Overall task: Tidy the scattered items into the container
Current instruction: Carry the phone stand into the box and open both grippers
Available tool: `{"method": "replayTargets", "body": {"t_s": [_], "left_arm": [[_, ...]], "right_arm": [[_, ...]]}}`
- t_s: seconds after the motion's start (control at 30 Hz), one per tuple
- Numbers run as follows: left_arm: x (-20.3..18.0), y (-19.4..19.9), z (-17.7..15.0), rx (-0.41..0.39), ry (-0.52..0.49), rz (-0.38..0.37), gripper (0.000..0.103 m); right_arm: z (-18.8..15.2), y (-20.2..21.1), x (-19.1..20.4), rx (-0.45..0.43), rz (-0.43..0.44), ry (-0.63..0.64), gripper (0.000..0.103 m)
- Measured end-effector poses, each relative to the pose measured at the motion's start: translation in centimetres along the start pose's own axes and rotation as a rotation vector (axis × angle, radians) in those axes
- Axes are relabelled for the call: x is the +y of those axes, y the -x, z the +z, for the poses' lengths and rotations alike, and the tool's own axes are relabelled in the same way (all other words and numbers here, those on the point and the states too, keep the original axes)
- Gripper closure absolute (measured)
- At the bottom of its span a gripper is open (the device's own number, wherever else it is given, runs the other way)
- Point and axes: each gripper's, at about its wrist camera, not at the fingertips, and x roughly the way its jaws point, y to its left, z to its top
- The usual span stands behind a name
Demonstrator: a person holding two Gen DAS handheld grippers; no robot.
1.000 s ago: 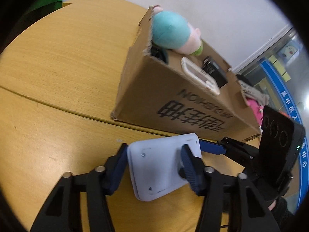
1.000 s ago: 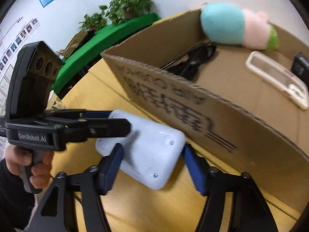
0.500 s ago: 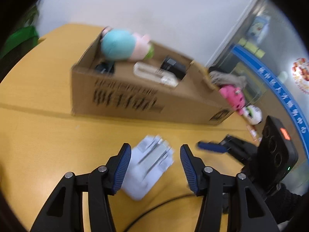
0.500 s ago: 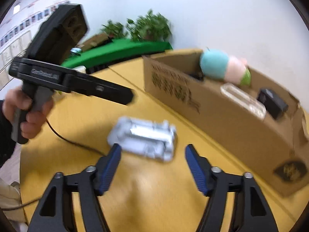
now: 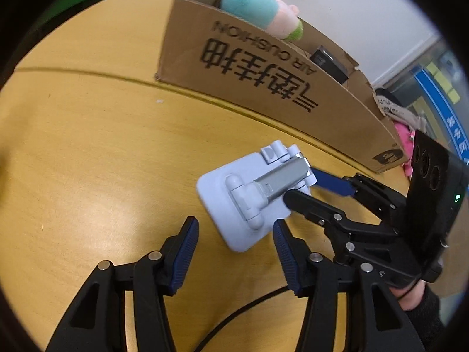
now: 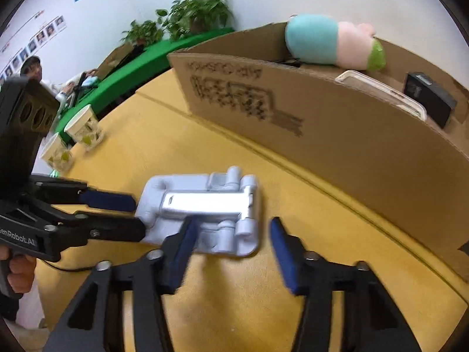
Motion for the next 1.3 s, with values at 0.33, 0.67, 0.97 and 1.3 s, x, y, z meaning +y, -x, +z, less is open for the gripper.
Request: {"method": "replayTargets", "body": {"t_s": [0.33, 0.67, 0.97, 1.3], "left_arm": [[-0.9, -0.7, 0.0, -0.023, -0.059, 0.050, 0.068], [-5.6, 4.1, 2.3, -0.148, -0.190, 0.011, 0.068], [-12.4, 7.9, 9.2, -0.264, -0.362, -0.036, 0.069], [-15.2, 4.8, 17.1, -0.231, -0.440, -0.032, 0.069]], "right_arm": [[-1.7, 1.3, 0.8, -0.055, -0.066, -0.030, 0.057], [-0.1, 8.7, 1.4, -0.224, -0.173, -0.035, 0.057], [4.5, 14.9, -0.9, -0.395, -0.275, -0.085, 0.057], [9.0, 13.9, -6.2, -0.427, -0.315, -0.207, 0.057]]}}
